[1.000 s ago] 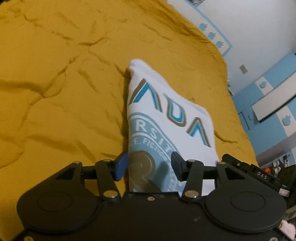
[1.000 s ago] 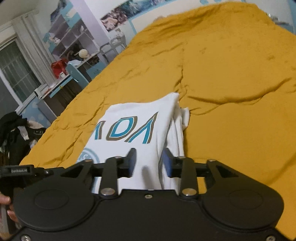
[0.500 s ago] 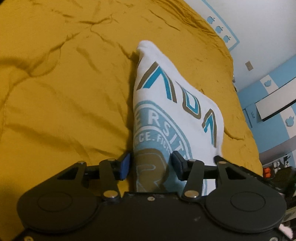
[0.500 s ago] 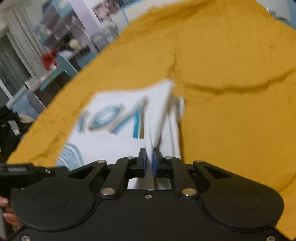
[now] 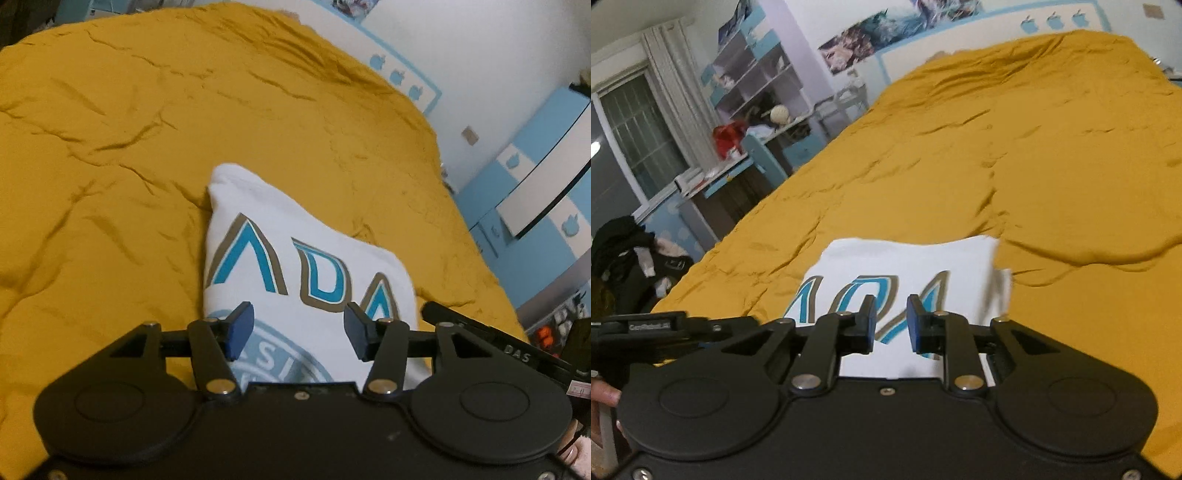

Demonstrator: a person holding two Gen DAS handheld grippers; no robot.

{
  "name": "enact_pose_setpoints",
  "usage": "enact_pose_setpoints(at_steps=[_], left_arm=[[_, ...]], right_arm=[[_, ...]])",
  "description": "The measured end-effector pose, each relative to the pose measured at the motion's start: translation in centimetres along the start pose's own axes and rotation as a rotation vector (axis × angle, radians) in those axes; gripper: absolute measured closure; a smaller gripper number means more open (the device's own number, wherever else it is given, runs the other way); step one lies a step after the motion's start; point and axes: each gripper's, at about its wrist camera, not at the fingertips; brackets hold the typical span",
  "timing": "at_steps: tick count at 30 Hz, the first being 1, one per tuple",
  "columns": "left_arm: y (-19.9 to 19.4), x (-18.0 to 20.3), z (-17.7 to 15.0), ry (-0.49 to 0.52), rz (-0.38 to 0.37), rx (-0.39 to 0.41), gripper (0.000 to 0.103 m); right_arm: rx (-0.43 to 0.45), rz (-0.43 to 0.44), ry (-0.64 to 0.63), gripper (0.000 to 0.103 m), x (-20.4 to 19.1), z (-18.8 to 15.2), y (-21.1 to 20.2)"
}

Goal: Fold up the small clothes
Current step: 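Pinch the folded bundle edges with both grippers to square it, then open both grippers and lift them off the folded sweatshirt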

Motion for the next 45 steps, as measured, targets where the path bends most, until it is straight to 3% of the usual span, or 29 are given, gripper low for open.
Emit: enact_pose_setpoints(at_steps=[5, 8, 11, 14, 17, 20, 24, 27, 30, 33, 36, 39, 43, 45], left_arm=[[3.4, -1.4, -0.2, 0.007, 0.046, -0.079, 0.048], [4.3, -2.2, -0.4, -0.003, 0.053, -0.105, 0.047], [4.3, -2.5, 0.1, -0.028, 0.047, -0.11, 0.047], [3.5, -1.8, 1.3, -0.029, 0.042, -0.101, 0.048], [2.7, -0.9, 2.9, 0.031, 0.05, -0.025, 0.044], [3.4, -0.7, 4.6, 0.065, 0.076, 0.02, 0.04], [6.7, -1.9, 6.0, 0.052, 0.144, -0.023, 0.04], [8.7, -3.3, 5.8, 0.031, 0.19, -0.077, 0.026], [9.6, -5.6, 5.1, -0.08, 0.154, -0.097, 0.019], [9.2, -5.7, 5.3, -0.094, 0.133, -0.075, 0.025], [7.5, -3.9, 5.8, -0.055, 0.151, -0.051, 0.029], [4.8, -1.0, 5.8, 0.026, 0.112, -0.001, 0.029], [0.8, 3.7, 3.8, 0.162, 0.078, 0.038, 0.022], [-1.2, 5.7, 1.4, 0.224, 0.093, 0.065, 0.017]], right_arm=[[-0.078, -0.131, -0.06, 0.086, 0.7, -0.9, 3.7], [-0.104, -0.153, -0.064, 0.097, 1.2, -1.6, 4.4], [-0.112, -0.157, -0.053, 0.098, 1.4, -1.4, 4.5], [-0.097, -0.163, -0.085, 0.097, 0.5, -0.4, 3.8], [-0.021, -0.176, -0.121, 0.089, -0.6, 0.9, 3.3], [-0.011, -0.172, -0.114, 0.084, -0.9, 2.6, 4.4], [-0.043, -0.217, -0.113, 0.08, -0.9, 3.6, 7.4], [-0.09, -0.259, -0.102, 0.08, -0.2, 3.3, 9.5], [-0.105, -0.271, -0.107, 0.081, -0.1, 2.9, 10.4], [-0.11, -0.271, -0.102, 0.081, -0.2, 3.0, 10.7], [-0.092, -0.266, -0.1, 0.08, -0.6, 3.5, 9.4], [-0.041, -0.234, -0.111, 0.078, -1.6, 3.9, 6.1], [0.011, -0.192, -0.146, 0.072, -3.3, 3.2, 0.6], [0.013, -0.178, -0.155, 0.062, -4.0, 2.1, -1.9]])
Point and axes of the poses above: each gripper's, at about its wrist camera, not at the fingertips, and y roughly the way its jaws point, x to its right, z to its top, and after that the axes turned 10 degrees about -z, right-handed
